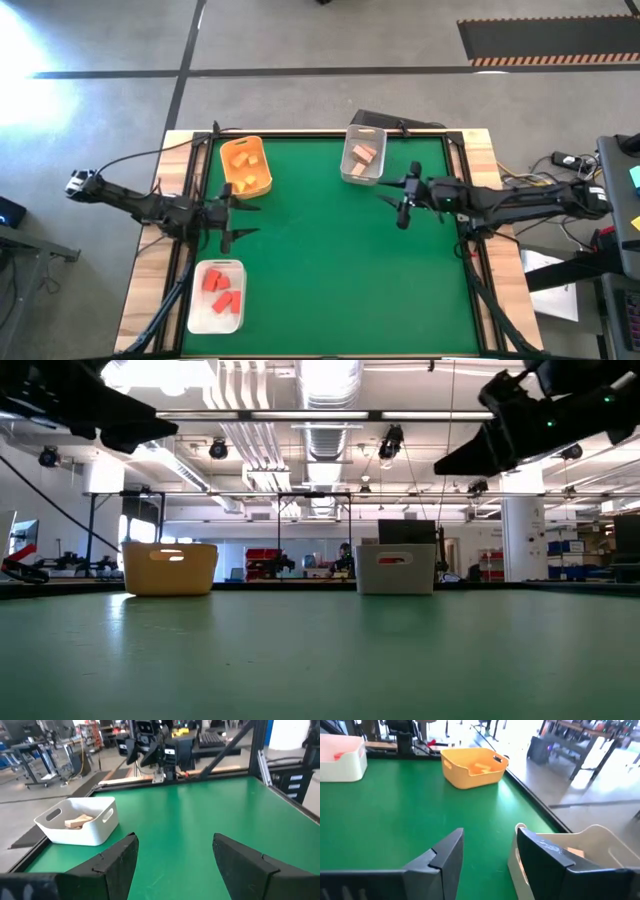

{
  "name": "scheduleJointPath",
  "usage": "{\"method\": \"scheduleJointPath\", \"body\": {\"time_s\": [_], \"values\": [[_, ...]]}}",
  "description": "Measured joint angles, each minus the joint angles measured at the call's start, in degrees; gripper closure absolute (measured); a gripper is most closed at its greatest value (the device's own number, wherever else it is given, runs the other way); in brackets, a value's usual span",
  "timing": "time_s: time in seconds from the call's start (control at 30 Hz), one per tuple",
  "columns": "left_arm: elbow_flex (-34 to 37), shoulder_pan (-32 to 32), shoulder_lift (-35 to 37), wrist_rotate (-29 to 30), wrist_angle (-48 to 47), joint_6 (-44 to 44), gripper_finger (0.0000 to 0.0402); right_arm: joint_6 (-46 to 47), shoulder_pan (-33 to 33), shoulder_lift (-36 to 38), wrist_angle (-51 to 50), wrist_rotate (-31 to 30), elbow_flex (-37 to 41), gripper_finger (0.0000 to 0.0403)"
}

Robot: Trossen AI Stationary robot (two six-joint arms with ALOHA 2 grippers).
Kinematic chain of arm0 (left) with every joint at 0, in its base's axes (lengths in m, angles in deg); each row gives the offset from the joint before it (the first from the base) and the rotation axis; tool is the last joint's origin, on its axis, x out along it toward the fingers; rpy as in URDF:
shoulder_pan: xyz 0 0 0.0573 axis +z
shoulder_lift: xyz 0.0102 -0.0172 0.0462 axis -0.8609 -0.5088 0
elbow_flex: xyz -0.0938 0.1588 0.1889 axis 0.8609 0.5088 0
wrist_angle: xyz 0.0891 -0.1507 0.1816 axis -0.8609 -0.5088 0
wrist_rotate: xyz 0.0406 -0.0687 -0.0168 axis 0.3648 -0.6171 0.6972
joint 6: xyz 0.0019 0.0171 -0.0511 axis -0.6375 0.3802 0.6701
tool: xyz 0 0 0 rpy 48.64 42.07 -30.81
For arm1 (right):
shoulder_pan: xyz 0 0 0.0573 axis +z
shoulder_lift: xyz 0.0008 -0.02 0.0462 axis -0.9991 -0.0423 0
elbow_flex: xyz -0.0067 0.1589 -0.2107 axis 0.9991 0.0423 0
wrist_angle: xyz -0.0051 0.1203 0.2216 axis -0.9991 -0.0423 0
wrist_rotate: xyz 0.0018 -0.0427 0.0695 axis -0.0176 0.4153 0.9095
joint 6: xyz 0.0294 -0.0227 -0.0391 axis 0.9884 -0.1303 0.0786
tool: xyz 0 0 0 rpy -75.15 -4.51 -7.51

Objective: Sort & place blocks by color
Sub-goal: Return to Home Position

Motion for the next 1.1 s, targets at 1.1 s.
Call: {"method": "scheduleJointPath", "body": {"time_s": [1.1], "values": [[10.15, 0.02, 22.8, 0.92, -4.11, -0.09, 0.0163, -1.5, 0.0, 31.21, -8.21, 0.0, 13.83, 0.0232]]}}
